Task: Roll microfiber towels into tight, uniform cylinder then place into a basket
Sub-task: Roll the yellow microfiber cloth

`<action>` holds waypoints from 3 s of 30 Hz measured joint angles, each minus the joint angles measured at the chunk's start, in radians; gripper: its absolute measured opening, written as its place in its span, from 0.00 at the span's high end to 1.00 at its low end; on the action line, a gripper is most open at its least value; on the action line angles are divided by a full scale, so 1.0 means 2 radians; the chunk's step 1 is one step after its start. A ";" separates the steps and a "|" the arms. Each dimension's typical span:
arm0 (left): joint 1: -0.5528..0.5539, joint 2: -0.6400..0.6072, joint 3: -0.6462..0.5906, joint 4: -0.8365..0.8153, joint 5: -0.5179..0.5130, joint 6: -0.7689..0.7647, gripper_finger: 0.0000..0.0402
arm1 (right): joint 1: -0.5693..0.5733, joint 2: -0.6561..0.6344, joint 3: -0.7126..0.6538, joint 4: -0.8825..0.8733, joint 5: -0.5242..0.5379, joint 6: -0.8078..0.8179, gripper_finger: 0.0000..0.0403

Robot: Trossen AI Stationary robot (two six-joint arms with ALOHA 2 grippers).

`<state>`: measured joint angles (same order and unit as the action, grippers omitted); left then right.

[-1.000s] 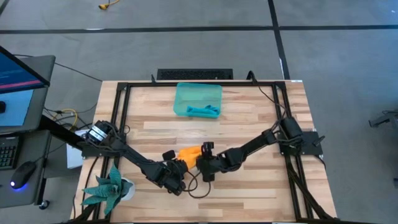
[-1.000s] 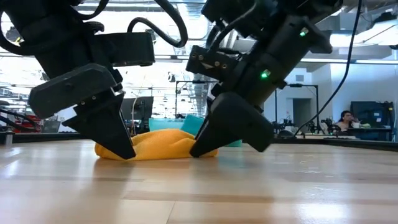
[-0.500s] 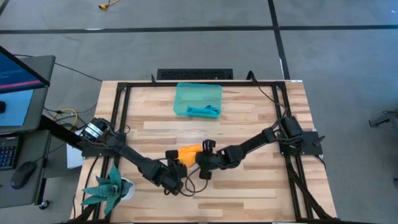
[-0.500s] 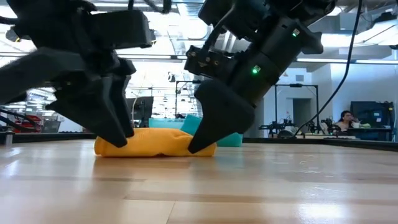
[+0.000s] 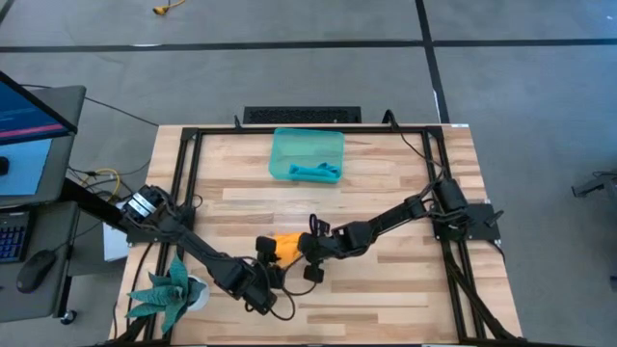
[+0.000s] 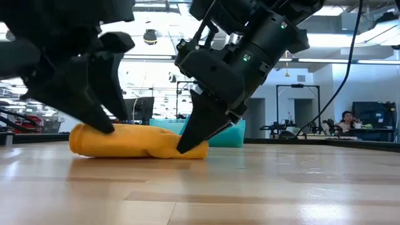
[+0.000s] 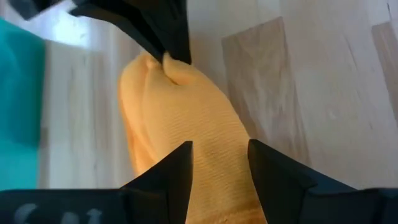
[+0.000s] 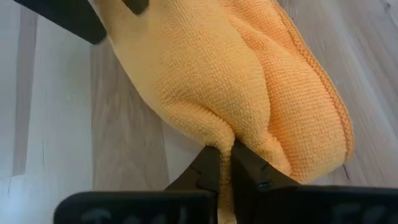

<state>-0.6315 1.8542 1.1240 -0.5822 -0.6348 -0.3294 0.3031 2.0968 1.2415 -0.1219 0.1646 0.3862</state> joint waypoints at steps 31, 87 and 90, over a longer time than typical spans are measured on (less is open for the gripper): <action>-0.015 0.053 0.039 -0.125 -0.020 -0.156 0.63 | -0.011 -0.001 0.001 -0.003 -0.032 0.003 0.91; 0.102 -0.051 -0.006 -0.054 0.300 -0.364 0.96 | 0.004 0.003 0.000 0.061 -0.290 0.026 0.91; 0.122 -0.051 -0.021 -0.048 0.310 -0.376 0.95 | 0.004 0.003 0.000 0.061 -0.286 0.031 0.91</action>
<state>-0.3866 1.7531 1.0811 -0.6776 -0.0148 -1.0810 0.3115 2.1021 1.2423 0.0002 -0.4077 0.4484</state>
